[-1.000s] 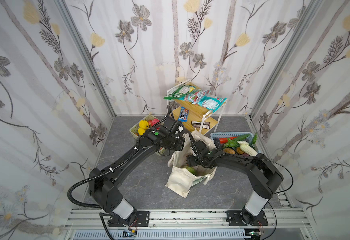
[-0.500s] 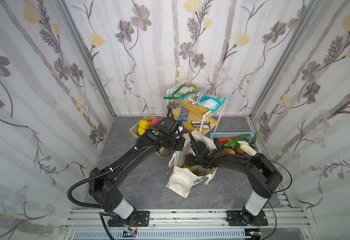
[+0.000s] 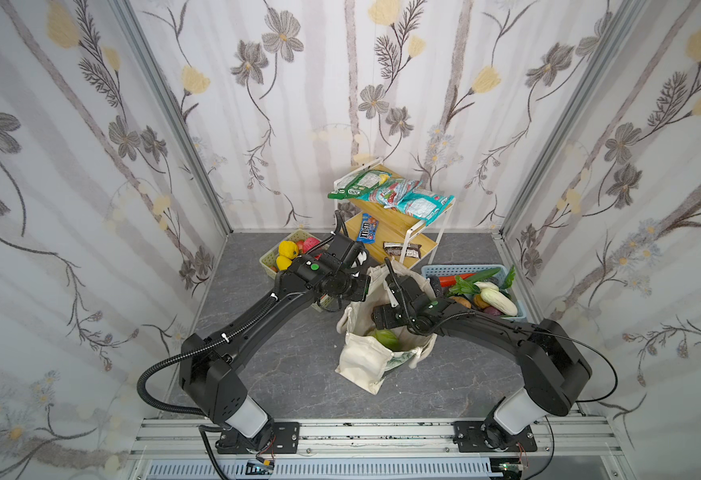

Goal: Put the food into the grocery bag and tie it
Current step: 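Open the right gripper to drop the pepper and lift out of the bag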

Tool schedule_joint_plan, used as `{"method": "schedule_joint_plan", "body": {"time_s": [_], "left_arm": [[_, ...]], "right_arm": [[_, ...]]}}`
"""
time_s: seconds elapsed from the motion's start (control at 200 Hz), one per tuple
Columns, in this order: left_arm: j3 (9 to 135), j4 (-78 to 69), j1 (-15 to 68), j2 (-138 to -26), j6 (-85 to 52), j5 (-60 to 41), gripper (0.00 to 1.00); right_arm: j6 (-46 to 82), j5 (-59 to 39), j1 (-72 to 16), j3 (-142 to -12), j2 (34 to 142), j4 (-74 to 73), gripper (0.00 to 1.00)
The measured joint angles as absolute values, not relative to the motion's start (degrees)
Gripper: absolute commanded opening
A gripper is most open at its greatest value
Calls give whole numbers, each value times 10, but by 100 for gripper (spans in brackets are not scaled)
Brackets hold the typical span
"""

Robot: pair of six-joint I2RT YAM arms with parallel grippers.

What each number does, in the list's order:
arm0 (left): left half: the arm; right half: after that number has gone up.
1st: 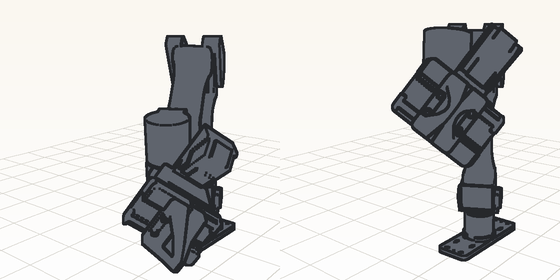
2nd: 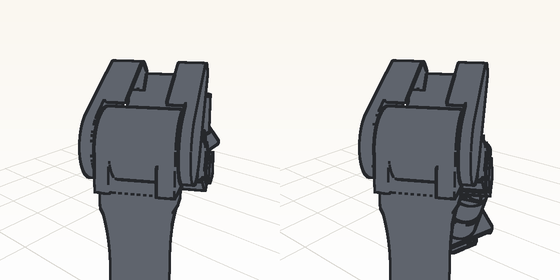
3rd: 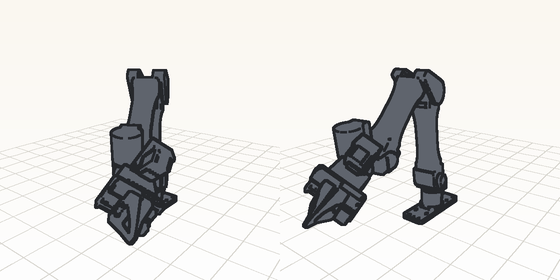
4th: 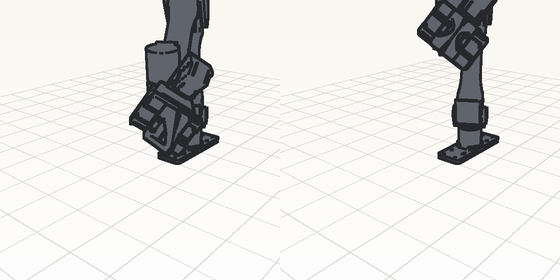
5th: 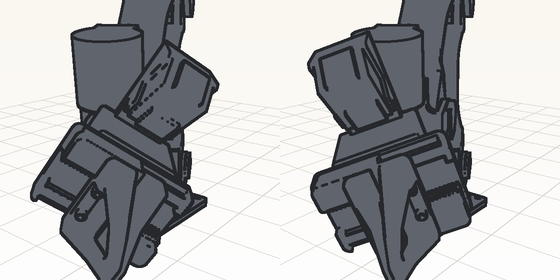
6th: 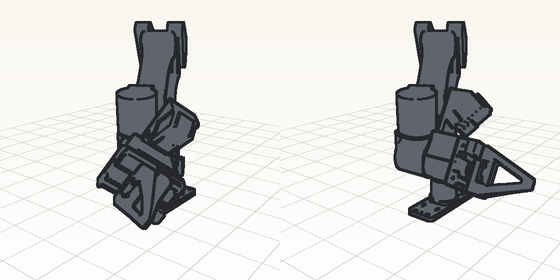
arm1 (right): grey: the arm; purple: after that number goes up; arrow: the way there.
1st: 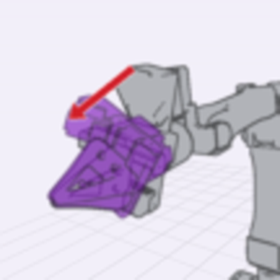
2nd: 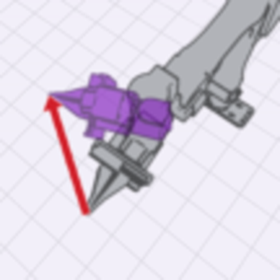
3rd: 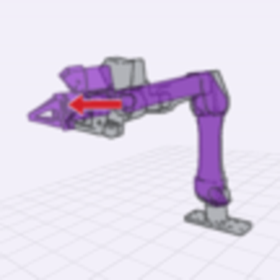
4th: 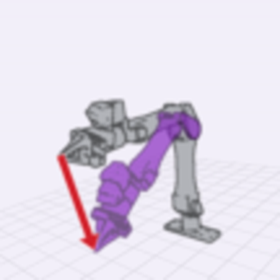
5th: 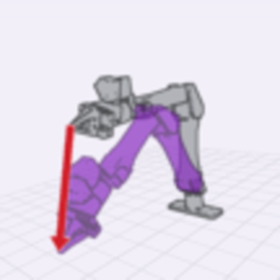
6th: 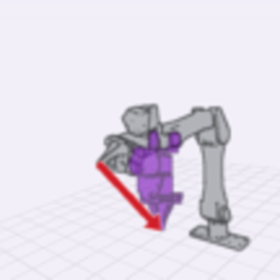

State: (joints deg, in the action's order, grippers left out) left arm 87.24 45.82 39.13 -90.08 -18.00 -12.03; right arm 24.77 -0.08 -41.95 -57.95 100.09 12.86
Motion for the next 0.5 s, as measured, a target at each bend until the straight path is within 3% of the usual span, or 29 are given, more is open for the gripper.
{"method": "schedule_joint_plan", "body": {"time_s": [0.5], "left_arm": [[909, 473, 384, -933, -164, -120, 0]], "right_arm": [[250, -57, -418, -576, 896, 125, 90]]}}
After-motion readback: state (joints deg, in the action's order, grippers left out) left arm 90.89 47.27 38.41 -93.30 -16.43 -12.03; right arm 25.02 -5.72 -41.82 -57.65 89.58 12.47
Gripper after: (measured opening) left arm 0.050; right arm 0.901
